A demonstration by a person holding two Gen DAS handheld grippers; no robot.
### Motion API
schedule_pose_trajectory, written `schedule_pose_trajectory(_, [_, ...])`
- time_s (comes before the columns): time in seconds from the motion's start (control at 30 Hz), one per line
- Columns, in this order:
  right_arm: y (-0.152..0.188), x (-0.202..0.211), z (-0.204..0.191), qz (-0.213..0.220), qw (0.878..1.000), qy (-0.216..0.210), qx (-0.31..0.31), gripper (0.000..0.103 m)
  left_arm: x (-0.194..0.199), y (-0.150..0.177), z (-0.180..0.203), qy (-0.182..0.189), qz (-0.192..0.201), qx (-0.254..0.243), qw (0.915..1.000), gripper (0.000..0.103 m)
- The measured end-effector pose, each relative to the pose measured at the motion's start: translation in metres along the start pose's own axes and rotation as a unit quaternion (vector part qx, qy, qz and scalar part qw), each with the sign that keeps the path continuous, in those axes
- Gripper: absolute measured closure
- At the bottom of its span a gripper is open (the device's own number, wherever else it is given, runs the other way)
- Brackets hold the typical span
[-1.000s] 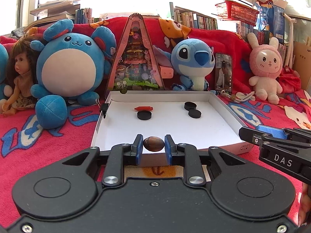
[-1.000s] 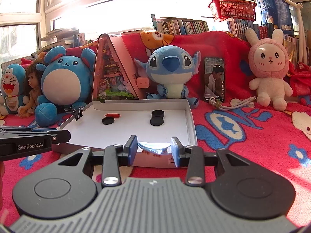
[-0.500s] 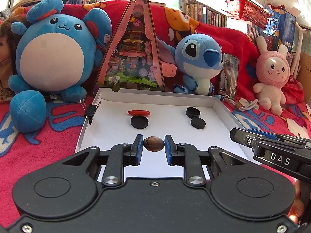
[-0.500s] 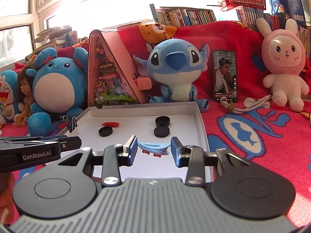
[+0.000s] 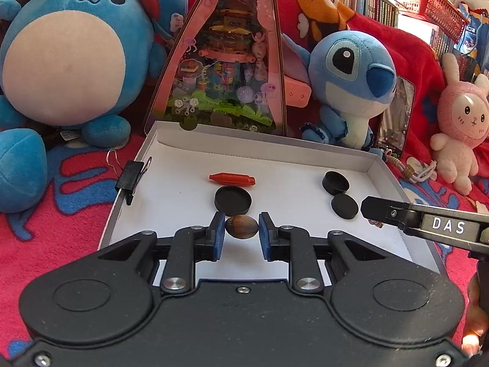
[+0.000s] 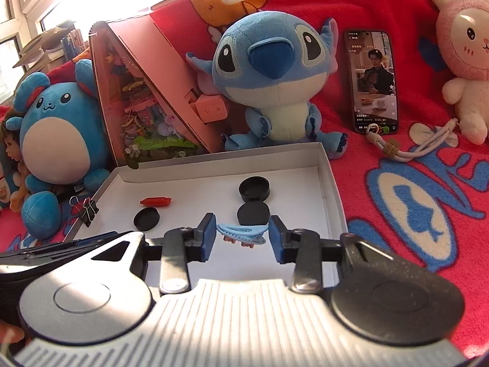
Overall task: Organize rigid objects
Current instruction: 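Open the left tool to drop the nut in the box while the right releases the clip, then withdraw both open tools from the box toward the remaining items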
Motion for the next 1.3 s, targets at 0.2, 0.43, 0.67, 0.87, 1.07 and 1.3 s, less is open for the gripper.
schedule_pose_trajectory(0.2, [-0.001,-0.016,0.0,-0.018,1.0,0.009,-0.003,0.06,-0.012,0.0,0.004,-0.002,-0.01,-0.006,0.9999,0.08])
schedule_pose_trajectory(0.43, [0.005,-0.025,-0.001,-0.023,0.999,0.021,0.008,0.06,-0.015,0.0,0.008,-0.006,-0.005,-0.016,0.9998,0.08])
schedule_pose_trajectory(0.67, [0.008,-0.026,-0.005,-0.011,0.999,0.031,0.033,0.06,-0.015,0.002,0.012,-0.009,0.001,-0.027,0.9996,0.08])
schedule_pose_trajectory(0.87, [0.012,-0.028,-0.005,-0.012,0.999,0.032,0.038,0.054,-0.012,0.003,0.01,0.0,0.006,-0.021,0.9998,0.075])
schedule_pose_trajectory(1.07, [0.012,-0.021,-0.001,-0.006,0.999,0.022,0.026,0.043,-0.003,0.003,0.011,-0.003,0.015,-0.028,0.9995,0.059])
schedule_pose_trajectory(1.3, [0.011,-0.004,-0.002,0.005,1.0,0.01,0.027,0.025,0.014,0.003,0.012,-0.012,0.027,-0.037,0.9989,0.042])
Point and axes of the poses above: each gripper's, at about its wrist camera, not at the fingertips, and x roughly against the way its jaws point, z to its right, y to its underside, the point moved 3 cm from there along -x, roughly the way its jaws point, and after that the axes turned 11 degrees about -x, right-handed, at the moved point
